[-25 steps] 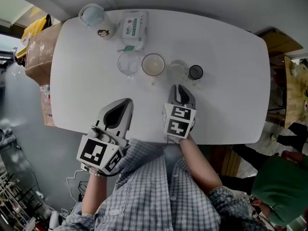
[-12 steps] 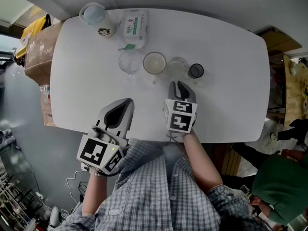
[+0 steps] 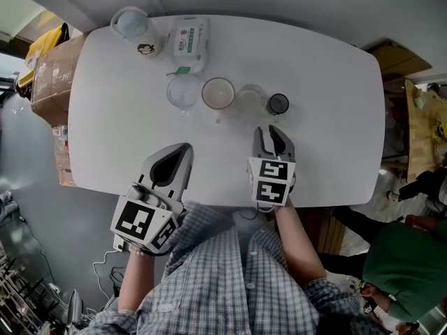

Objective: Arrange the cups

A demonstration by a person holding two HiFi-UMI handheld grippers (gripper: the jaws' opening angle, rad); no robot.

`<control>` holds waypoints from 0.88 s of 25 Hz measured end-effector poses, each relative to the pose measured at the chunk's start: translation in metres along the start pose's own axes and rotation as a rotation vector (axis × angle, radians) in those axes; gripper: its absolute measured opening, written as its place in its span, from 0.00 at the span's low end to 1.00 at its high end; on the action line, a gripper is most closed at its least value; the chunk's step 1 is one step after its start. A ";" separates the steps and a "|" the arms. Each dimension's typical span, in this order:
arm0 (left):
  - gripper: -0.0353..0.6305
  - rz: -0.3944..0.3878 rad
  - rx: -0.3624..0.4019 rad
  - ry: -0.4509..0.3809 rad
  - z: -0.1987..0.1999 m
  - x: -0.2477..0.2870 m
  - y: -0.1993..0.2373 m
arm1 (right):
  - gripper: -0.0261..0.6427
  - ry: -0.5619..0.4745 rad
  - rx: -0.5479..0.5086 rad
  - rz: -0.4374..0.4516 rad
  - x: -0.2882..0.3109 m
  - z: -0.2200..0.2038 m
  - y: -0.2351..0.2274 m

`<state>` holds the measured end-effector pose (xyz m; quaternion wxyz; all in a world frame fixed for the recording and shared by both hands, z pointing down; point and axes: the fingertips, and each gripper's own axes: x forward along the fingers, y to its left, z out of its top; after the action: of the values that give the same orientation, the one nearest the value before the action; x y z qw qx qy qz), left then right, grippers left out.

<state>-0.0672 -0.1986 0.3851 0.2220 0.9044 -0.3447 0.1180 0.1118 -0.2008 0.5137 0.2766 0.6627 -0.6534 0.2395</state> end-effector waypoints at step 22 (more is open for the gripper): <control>0.07 0.018 -0.003 0.014 -0.004 0.006 -0.004 | 0.13 0.037 -0.019 -0.080 0.024 -0.009 -0.042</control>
<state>-0.0602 -0.1972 0.3899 0.2247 0.9001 -0.3513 0.1258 0.1544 -0.2128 0.5339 0.3039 0.6811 -0.6235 0.2343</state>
